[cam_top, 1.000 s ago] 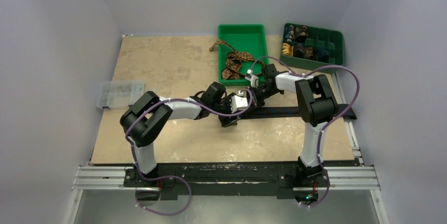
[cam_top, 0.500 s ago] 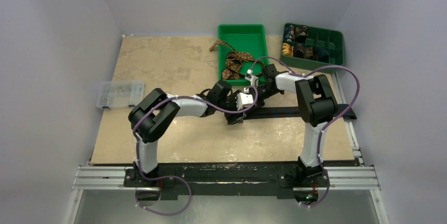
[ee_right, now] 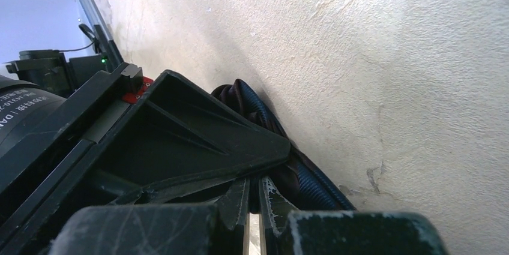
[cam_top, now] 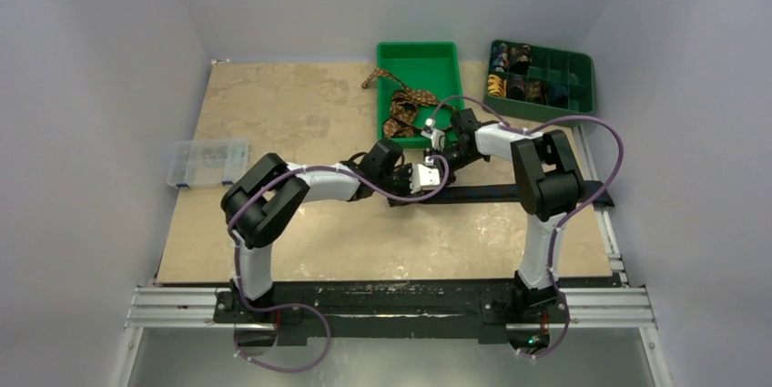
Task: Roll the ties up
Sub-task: Roll the tie at the center of the board.
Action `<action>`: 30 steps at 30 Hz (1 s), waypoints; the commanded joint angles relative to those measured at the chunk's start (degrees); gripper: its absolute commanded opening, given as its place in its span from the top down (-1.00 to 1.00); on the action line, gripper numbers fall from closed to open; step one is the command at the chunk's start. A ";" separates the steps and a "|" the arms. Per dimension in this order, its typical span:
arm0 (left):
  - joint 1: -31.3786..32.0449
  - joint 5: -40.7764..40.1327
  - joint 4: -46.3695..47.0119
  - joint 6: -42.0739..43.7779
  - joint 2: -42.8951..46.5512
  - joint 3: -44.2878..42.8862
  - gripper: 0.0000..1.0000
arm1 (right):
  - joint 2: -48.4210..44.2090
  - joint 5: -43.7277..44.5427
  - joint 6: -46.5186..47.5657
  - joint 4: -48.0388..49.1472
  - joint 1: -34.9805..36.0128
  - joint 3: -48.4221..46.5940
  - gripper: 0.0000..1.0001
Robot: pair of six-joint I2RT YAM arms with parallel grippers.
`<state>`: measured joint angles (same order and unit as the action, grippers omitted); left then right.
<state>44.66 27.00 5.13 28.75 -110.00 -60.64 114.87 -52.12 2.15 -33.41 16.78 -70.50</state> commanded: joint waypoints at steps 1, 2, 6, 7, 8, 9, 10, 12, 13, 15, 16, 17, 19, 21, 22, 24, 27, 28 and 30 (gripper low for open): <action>0.07 0.07 -7.43 2.62 0.70 0.43 0.59 | -2.13 0.39 0.52 0.59 -0.07 -1.52 1.00; 0.03 0.63 -8.02 2.71 0.71 0.46 0.45 | -1.56 1.42 1.13 0.76 -0.15 -1.27 1.00; -1.19 3.48 -6.17 0.12 1.93 1.56 0.11 | 0.35 5.23 2.64 2.47 -0.10 -0.33 1.00; -1.90 4.21 -4.00 -1.38 2.49 1.98 0.05 | 0.62 6.13 2.62 3.44 -0.08 0.36 1.00; -2.54 4.82 -1.78 -3.35 3.15 2.63 0.00 | 1.01 7.14 2.71 4.18 -0.10 0.93 1.00; -3.30 5.59 0.27 -5.01 3.84 3.47 -0.07 | 1.49 8.15 2.95 4.71 -0.12 1.31 1.00; -3.95 6.20 2.55 -6.75 4.81 4.71 -0.12 | 1.95 8.79 3.19 4.99 -0.16 1.67 1.00; -4.89 6.16 7.70 -9.19 6.91 7.81 -0.17 | 2.27 10.22 3.93 5.73 -0.13 2.63 1.00; -4.99 5.91 9.63 -9.50 7.85 9.35 -0.17 | 2.06 10.88 4.25 5.94 -0.08 3.17 1.00; -5.03 4.82 12.49 -10.45 9.20 11.89 -0.17 | 1.86 11.97 4.57 6.44 -0.11 3.92 1.00; -4.96 4.66 13.22 -10.69 9.48 12.73 -0.17 | 1.85 12.17 4.61 6.53 -0.08 4.00 1.00; -4.98 4.78 13.51 -10.78 9.51 13.18 -0.17 | 1.93 12.32 4.50 6.75 -0.10 4.08 1.00; -5.03 4.47 15.12 -12.04 8.79 13.49 -0.14 | 2.02 12.68 4.17 7.22 -0.01 4.22 1.00; -5.01 4.47 16.35 -12.41 7.99 13.25 -0.11 | 2.03 12.83 3.69 7.64 -0.03 4.32 1.00; -5.02 4.51 17.42 -13.00 7.57 12.96 -0.08 | 2.03 13.01 3.60 7.65 0.02 4.35 1.00; -4.90 4.76 17.98 -14.03 7.05 11.86 0.00 | 1.97 13.21 3.55 7.66 0.10 4.49 1.00; -4.13 4.04 18.13 -14.23 7.15 10.27 0.18 | 2.08 13.32 3.60 7.50 0.19 4.66 1.00; -3.93 4.25 18.04 -14.45 7.44 9.87 0.22 | 2.07 13.32 3.63 7.44 0.19 4.68 1.00; -3.25 4.59 17.79 -14.89 7.84 8.87 0.27 | 2.01 13.27 3.67 7.41 0.27 4.63 1.00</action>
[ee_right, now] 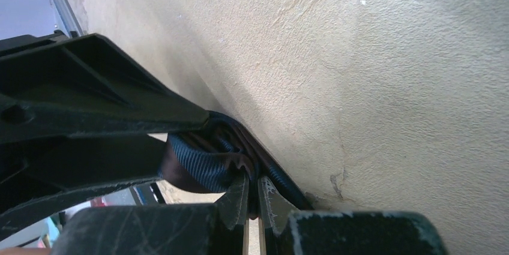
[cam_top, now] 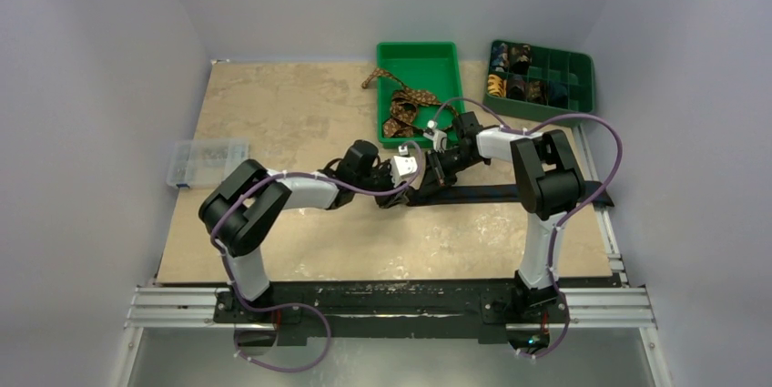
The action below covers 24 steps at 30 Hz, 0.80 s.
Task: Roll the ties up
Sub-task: Roll the tie at the center of the board.
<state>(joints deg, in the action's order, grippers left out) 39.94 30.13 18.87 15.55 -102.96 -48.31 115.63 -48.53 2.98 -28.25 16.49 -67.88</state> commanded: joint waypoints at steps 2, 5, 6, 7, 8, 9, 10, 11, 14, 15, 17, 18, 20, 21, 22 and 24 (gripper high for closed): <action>2.38 1.66 3.73 -2.00 0.38 -4.84 0.34 | 1.22 9.69 2.85 2.31 0.53 1.99 1.00; 3.81 1.64 3.76 -3.09 -1.63 -7.40 0.36 | 1.42 9.41 2.77 2.23 0.56 1.71 1.00; 4.18 1.72 3.50 -3.49 -2.63 -8.43 0.36 | 1.39 9.28 2.72 2.31 0.53 1.70 1.00; 4.42 1.70 3.13 -3.97 -3.47 -9.10 0.36 | 1.43 9.06 2.61 2.32 0.56 1.62 1.00; 4.77 2.07 2.99 -4.28 -4.82 -9.63 0.36 | 1.44 8.85 2.55 2.39 0.56 1.58 1.00; 4.95 2.43 2.68 -4.13 -5.73 -9.84 0.34 | 1.39 8.67 2.44 2.45 0.56 1.59 1.00; 5.12 2.50 2.37 -3.86 -6.51 -9.68 0.34 | 1.32 8.38 2.32 2.43 0.56 1.55 1.00; 5.21 2.49 2.01 -3.33 -7.19 -9.38 0.34 | 1.27 8.14 2.34 2.35 0.55 1.53 1.00; 5.40 1.98 1.67 -2.66 -8.33 -7.60 0.33 | 0.96 7.46 2.19 2.56 0.51 1.69 1.00; 5.42 1.73 1.65 -2.48 -8.47 -6.61 0.33 | 0.99 7.37 2.10 2.63 0.55 1.65 1.00; 5.54 1.37 1.42 -1.51 -8.59 -5.21 0.34 | 1.14 6.93 1.96 2.50 0.56 1.30 1.00; 5.61 1.15 0.48 -0.67 -8.82 -5.08 0.34 | 1.12 6.49 1.79 2.72 0.56 1.26 1.00; 5.80 -0.12 -0.73 0.72 -9.30 -4.82 0.32 | 0.91 5.33 1.31 3.19 0.55 1.19 1.00; 5.76 -0.90 -0.92 1.04 -9.50 -4.66 0.31 | 0.91 5.18 1.15 3.31 0.62 1.17 1.00; 5.77 -1.36 -1.86 1.63 -9.72 -4.80 0.30 | 0.91 4.74 0.97 3.45 0.63 1.23 1.00; 5.76 -2.26 -3.02 2.36 -10.15 -4.80 0.26 | 0.82 4.48 0.93 3.32 0.58 1.30 1.00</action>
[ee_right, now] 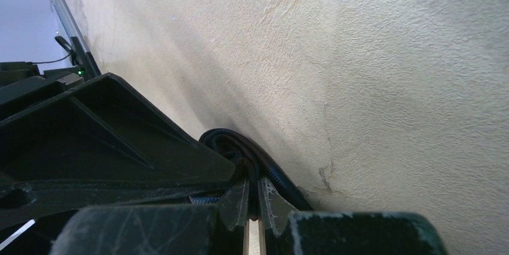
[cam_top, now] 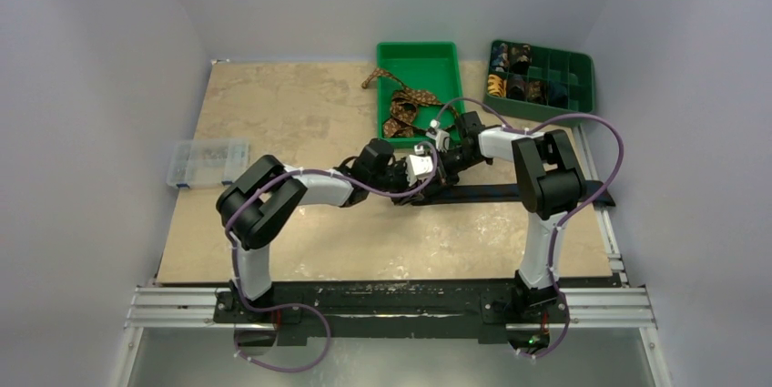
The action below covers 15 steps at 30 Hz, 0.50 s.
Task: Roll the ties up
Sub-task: Roll the tie at the center of the board.
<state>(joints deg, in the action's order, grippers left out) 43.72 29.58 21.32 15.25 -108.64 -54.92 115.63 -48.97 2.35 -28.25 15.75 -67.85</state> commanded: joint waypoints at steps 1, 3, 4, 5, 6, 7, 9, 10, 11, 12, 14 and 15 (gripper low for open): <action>1.99 -2.09 -5.50 2.73 -4.76 1.94 0.23 | 0.82 4.68 1.58 3.26 1.37 1.40 1.00; 1.98 -2.31 -5.42 2.97 -5.48 2.42 0.20 | 1.06 4.42 1.44 3.05 1.31 1.58 1.00; 1.98 -2.32 -5.41 3.04 -5.71 2.60 0.20 | 1.22 4.40 1.22 3.05 1.36 1.58 1.00; 1.99 -2.27 -5.31 2.99 -6.12 2.65 0.20 | 1.40 4.18 1.23 3.03 1.40 1.65 1.00; 1.98 -2.33 -5.13 2.73 -6.41 2.60 0.21 | 1.42 4.00 1.20 3.03 1.34 1.71 1.00; 1.99 -2.34 -4.93 2.55 -6.69 2.55 0.24 | 1.39 3.91 0.97 3.17 1.38 1.87 1.00; 2.00 -2.57 -5.20 2.39 -7.13 2.03 0.29 | 1.30 3.65 0.90 3.29 1.35 2.10 1.00; 2.00 -2.97 -5.68 2.35 -7.18 1.82 0.32 | 1.20 3.55 0.88 3.24 1.39 2.11 1.00; 2.03 -3.38 -6.14 2.30 -7.20 1.63 0.36 | 1.18 3.38 0.89 3.18 1.30 2.01 1.00; 2.02 -4.02 -7.00 2.43 -7.14 1.31 0.41 | 1.11 3.17 0.92 2.96 1.35 1.80 1.00; 1.98 -5.55 -9.52 2.79 -6.64 0.78 0.50 | 0.80 1.87 0.99 1.92 1.33 0.90 0.93; 2.02 -6.31 -10.83 3.17 -6.44 0.72 0.53 | 0.49 1.03 0.88 1.32 1.31 0.14 0.83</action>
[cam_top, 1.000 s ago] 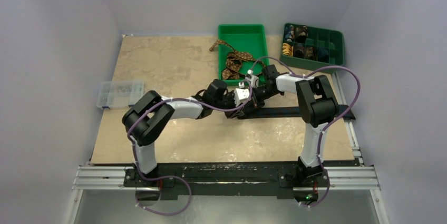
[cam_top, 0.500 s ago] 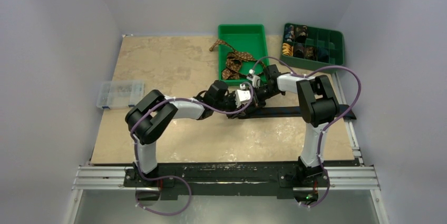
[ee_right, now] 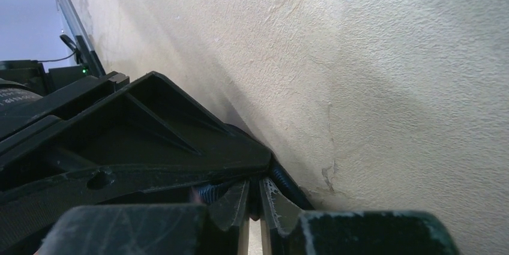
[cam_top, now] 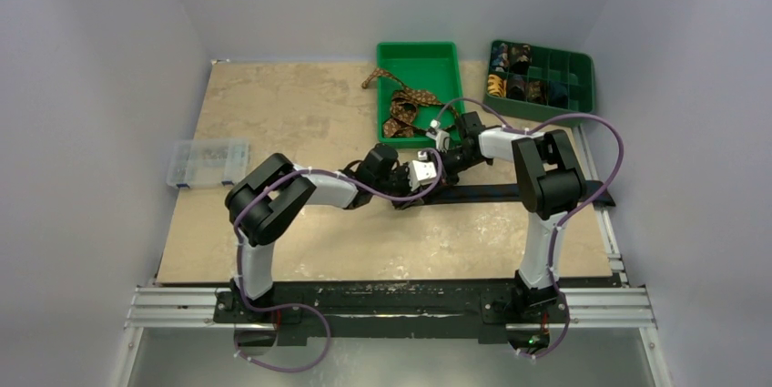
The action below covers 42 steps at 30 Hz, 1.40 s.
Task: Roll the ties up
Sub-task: Roll the tie at the center of the board.
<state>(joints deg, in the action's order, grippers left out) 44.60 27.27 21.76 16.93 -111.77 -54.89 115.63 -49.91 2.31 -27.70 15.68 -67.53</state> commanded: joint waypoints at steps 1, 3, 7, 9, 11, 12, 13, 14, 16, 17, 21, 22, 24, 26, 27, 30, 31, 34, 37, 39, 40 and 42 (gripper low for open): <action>1.15 -4.54 -12.73 1.84 -3.16 0.61 0.55 | -0.02 1.32 0.68 0.13 1.37 -1.10 0.77; 1.14 -5.72 -15.42 2.56 -2.82 0.21 0.57 | -1.15 0.64 0.22 -1.01 1.29 -2.26 0.66; 1.13 -6.78 -20.96 4.29 -2.93 -1.39 0.61 | -1.66 -0.76 0.33 -5.45 0.24 -4.38 0.59; 1.13 -6.79 -23.66 5.08 -2.81 -1.97 0.63 | -1.68 -1.33 1.05 -7.49 -1.28 -5.18 0.57; 1.14 -6.71 -25.71 5.46 -2.91 -2.84 0.65 | -2.08 -1.91 2.32 -9.51 -3.01 -5.77 0.54; 1.11 -6.71 -26.32 5.77 -2.93 -3.19 0.65 | -2.39 -2.39 3.04 -10.58 -3.60 -6.03 0.50; 1.15 -6.65 -26.89 6.02 -3.03 -3.53 0.65 | -2.77 -2.89 3.68 -11.49 -3.93 -6.10 0.47; 1.11 -6.54 -27.32 6.16 -3.16 -3.88 0.65 | -3.13 -3.46 4.29 -12.42 -4.05 -6.20 0.44; 1.11 -6.53 -28.24 6.54 -3.48 -4.61 0.65 | -3.97 -5.19 4.64 -13.29 -4.08 -5.88 0.40; 1.12 -6.50 -28.52 6.58 -3.59 -4.95 0.65 | -4.38 -5.92 4.23 -13.09 -4.08 -5.52 0.37; 1.18 -6.37 -29.49 7.17 -4.00 -5.76 0.65 | -5.31 -9.11 -0.21 -9.38 -3.30 -3.30 0.25; 1.11 -6.32 -29.78 7.35 -4.13 -5.94 0.65 | -5.39 -9.93 -1.12 -8.44 -2.97 -2.85 0.22; 1.11 -6.30 -30.07 7.45 -4.33 -6.31 0.64 | -5.73 -10.35 -4.17 -5.10 -1.99 -1.64 0.21; 1.11 -6.29 -30.27 7.59 -4.44 -6.60 0.64 | -5.66 -9.53 -5.53 -3.13 -1.06 -0.89 0.22; 1.12 -6.36 -30.30 7.66 -4.43 -6.67 0.64 | -5.29 -8.95 -5.70 -2.45 -0.67 -0.66 0.22; 1.11 -6.47 -30.50 7.75 -4.43 -6.96 0.64 | -4.13 -6.13 -5.78 -1.49 -0.46 -0.42 0.22; 1.11 -6.52 -30.59 7.83 -4.41 -7.02 0.63 | -3.84 -5.43 -5.44 -1.49 -0.40 -0.41 0.22; 1.15 -6.50 -30.76 8.00 -4.41 -7.24 0.63 | -3.43 -3.47 -3.83 -2.64 -0.46 -0.63 0.16; 1.13 -6.35 -30.91 8.16 -4.38 -7.41 0.63 | -3.87 -2.27 -0.64 -5.01 -0.51 -0.79 0.07; 1.19 -6.39 -30.97 8.13 -4.48 -7.55 0.63 | -4.70 -1.77 0.24 -5.66 -0.52 -0.60 0.15; 1.14 -6.43 -30.91 8.12 -4.59 -7.63 0.63 | -4.99 -1.51 0.28 -5.62 -0.48 -0.51 0.20; 1.14 -6.28 -30.89 8.12 -4.76 -7.75 0.63 | -4.65 -1.39 -0.74 -4.72 -0.48 -0.37 0.30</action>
<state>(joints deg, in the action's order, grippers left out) 45.67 24.27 1.41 23.40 -112.18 -64.51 111.83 -52.88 0.23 -32.45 14.90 -68.29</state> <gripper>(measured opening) 0.342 0.390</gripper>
